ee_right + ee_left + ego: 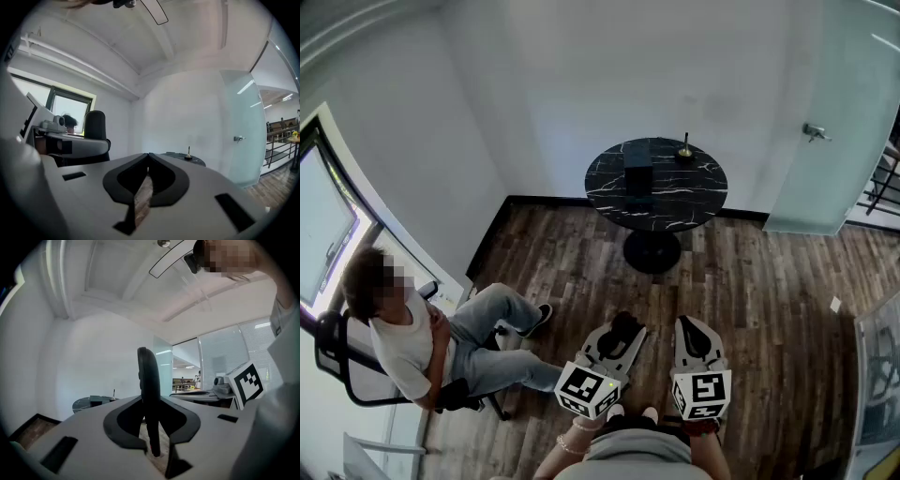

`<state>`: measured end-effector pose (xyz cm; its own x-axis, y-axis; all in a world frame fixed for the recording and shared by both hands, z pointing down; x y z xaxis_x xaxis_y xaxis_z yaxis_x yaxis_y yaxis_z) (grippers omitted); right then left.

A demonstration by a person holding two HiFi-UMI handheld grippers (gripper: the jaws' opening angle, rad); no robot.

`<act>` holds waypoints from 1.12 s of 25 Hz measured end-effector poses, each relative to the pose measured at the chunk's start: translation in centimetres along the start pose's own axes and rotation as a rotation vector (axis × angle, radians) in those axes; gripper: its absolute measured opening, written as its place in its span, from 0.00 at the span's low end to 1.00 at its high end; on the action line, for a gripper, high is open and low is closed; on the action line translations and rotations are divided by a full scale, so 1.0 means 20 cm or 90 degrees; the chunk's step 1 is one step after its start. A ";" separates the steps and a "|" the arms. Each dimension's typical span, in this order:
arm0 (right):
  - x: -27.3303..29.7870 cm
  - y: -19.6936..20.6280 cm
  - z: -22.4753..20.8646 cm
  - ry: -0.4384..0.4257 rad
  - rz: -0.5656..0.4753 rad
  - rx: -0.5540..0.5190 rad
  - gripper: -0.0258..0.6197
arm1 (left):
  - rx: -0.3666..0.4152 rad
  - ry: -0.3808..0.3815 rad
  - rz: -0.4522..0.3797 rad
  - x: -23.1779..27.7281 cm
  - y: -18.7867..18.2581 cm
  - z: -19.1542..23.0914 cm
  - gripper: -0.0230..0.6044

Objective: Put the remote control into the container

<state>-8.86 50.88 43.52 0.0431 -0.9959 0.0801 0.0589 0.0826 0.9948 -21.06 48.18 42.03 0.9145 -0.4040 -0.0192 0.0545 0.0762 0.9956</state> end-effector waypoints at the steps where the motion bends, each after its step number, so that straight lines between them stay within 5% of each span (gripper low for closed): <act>1: 0.00 0.00 0.00 0.000 0.000 0.000 0.06 | 0.002 0.000 0.002 0.00 0.00 0.00 0.15; 28: 0.07 0.04 -0.24 -0.023 -0.011 0.009 0.06 | 0.002 -0.016 0.008 0.24 0.04 -0.05 0.15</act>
<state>-4.01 49.76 44.11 0.0068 -0.9979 0.0651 0.0449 0.0653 0.9969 -16.15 47.23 42.69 0.9048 -0.4259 -0.0041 0.0418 0.0791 0.9960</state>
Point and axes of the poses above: the fingertips, and each gripper's own axes: x forward along the fingers, z to its left, y out of its underside, the point moved 4 cm from there along -x, backward along the fingers, and after that the axes turned 9 degrees about y, right-handed, at the moved point
